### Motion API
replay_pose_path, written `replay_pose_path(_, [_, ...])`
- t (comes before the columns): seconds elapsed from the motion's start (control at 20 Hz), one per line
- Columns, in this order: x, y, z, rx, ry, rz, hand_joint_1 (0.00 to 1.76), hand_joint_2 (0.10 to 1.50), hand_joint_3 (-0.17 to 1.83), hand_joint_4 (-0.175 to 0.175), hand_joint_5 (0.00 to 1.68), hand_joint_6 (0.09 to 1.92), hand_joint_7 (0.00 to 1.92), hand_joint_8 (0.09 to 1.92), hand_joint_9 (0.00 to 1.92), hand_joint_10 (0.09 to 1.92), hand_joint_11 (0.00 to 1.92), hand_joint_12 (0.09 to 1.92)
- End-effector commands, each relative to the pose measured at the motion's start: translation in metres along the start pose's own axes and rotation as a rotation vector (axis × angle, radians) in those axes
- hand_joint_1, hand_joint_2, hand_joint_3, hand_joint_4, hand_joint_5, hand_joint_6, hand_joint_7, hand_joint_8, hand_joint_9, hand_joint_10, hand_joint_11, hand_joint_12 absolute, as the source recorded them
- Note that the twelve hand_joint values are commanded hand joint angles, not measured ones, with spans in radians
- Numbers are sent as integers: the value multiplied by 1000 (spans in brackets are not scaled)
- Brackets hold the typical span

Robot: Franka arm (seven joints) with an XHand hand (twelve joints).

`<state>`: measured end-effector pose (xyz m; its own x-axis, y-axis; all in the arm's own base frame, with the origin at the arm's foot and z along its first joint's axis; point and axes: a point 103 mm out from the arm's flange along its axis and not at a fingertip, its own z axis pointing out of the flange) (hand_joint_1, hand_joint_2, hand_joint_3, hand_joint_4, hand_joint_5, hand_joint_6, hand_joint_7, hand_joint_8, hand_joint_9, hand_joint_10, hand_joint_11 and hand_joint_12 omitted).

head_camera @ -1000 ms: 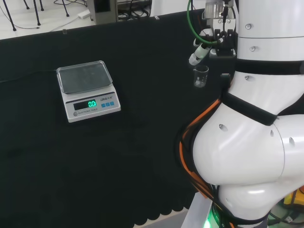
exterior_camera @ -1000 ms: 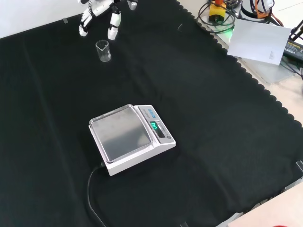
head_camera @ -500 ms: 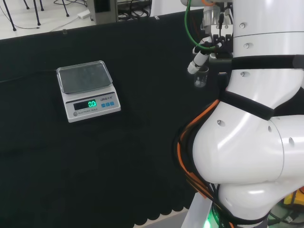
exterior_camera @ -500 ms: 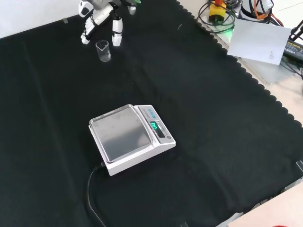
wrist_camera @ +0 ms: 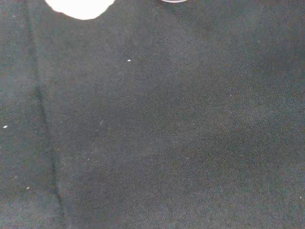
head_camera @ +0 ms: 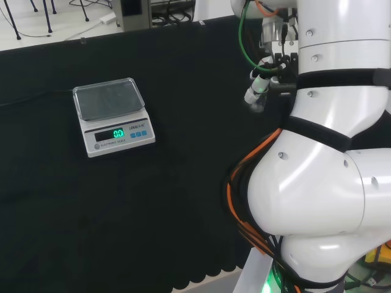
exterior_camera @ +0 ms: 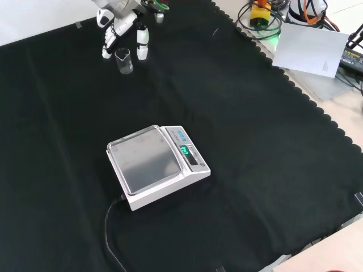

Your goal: Pick up the beaker.

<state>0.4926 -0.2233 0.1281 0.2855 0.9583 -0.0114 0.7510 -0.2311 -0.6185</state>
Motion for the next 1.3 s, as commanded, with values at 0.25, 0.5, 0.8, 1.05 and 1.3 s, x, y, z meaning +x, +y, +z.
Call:
replay_pose_path(0.25, [-1,24,7,-3,4,2,867,888,-175,31,219,87,0,528,79,888,118,1499])
replay_pose_path(0.5, [1,28,8,-17,4,0,933,922,-175,16,330,87,49,647,274,854,269,1431])
replay_pose_path(0.8, [6,33,8,-46,3,-16,1123,1031,-175,-55,541,510,348,769,856,688,859,1124])
replay_pose_path(1.05, [10,37,10,-127,3,-32,1226,1090,-175,-130,594,862,498,833,1035,686,1169,854])
replay_pose_path(1.3, [16,43,9,-153,4,-45,1406,1111,-116,-174,778,994,775,943,1021,948,1173,769])
